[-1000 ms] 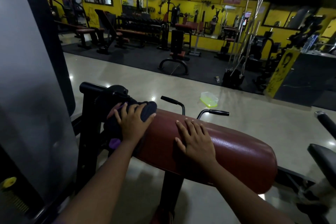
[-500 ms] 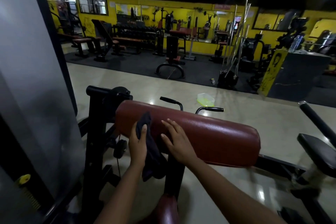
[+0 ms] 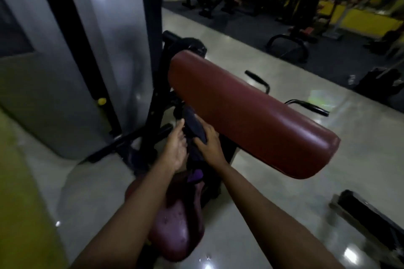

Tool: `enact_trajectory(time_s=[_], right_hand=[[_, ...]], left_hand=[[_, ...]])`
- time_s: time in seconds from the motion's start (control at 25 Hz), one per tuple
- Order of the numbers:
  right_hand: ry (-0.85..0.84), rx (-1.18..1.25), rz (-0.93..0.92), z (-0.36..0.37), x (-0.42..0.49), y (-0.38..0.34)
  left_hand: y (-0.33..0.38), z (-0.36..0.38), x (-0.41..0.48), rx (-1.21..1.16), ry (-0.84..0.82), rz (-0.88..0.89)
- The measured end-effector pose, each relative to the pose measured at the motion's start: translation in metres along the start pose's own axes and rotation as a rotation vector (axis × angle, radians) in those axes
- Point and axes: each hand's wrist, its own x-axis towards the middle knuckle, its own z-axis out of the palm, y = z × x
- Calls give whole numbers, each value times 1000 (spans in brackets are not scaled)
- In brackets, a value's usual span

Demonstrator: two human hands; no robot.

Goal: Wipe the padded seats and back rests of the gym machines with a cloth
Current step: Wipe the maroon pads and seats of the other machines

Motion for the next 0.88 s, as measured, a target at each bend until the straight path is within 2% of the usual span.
enact_trajectory(time_s=[0.12, 0.24, 0.32, 0.4, 0.52, 0.6, 0.64, 0.76, 0.88], right_hand=[[-189, -63, -15, 15, -30, 22], [-305, -261, -28, 36, -60, 45], [-385, -435, -68, 51, -78, 51], [-469, -625, -139, 69, -94, 55], [-570, -780, -256, 100, -126, 81], [-659, -796, -266, 121, -151, 112], [-680, -812, -295, 129, -161, 128], [-670, -841, -451, 143, -173, 163], [-660, -866, -613, 152, -154, 175]], left_hand=[[-37, -41, -27, 185, 250, 50], [-89, -101, -52, 250, 526, 68], [-117, -132, -66, 225, 620, 47], [-145, -153, -73, 126, 647, 11], [-197, -183, -69, 218, 833, -135], [-248, -208, -50, 147, 839, -147], [-258, -216, -45, 38, 846, -144], [-234, -192, -56, -254, 877, -121], [-238, -188, -39, -356, 865, -91]])
